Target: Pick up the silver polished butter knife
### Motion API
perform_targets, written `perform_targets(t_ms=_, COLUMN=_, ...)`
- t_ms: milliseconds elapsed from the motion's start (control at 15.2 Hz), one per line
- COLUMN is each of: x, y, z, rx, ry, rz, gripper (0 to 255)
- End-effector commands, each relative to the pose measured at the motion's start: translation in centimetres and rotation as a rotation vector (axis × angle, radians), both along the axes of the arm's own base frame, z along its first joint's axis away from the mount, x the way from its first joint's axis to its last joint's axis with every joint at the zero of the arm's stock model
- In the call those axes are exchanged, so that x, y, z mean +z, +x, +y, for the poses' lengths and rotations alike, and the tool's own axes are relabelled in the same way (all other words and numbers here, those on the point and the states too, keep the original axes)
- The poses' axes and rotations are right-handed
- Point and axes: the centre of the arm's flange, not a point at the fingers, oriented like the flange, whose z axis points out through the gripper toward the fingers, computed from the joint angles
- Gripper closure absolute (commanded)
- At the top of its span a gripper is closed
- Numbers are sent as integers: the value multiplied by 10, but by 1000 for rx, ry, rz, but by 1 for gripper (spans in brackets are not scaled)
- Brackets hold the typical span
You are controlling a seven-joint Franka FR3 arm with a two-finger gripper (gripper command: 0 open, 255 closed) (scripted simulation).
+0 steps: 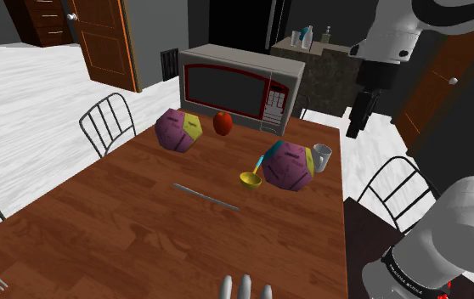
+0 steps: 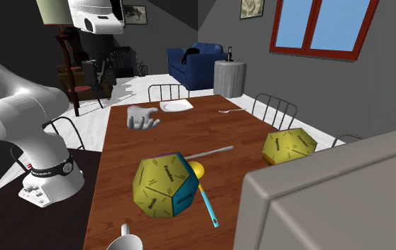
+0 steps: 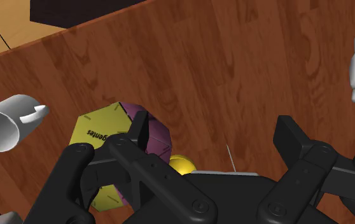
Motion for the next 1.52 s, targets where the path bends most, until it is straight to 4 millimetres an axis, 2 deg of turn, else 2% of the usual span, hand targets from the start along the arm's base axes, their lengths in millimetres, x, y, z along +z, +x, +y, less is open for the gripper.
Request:
perform_targets(t_ms=0, x=0, y=0, z=0, rx=0, ry=0, rz=0, gripper=0)
perform_targets(t_ms=1452, x=-176, y=165, z=149, rx=192, ry=-45, rz=-120, gripper=0)
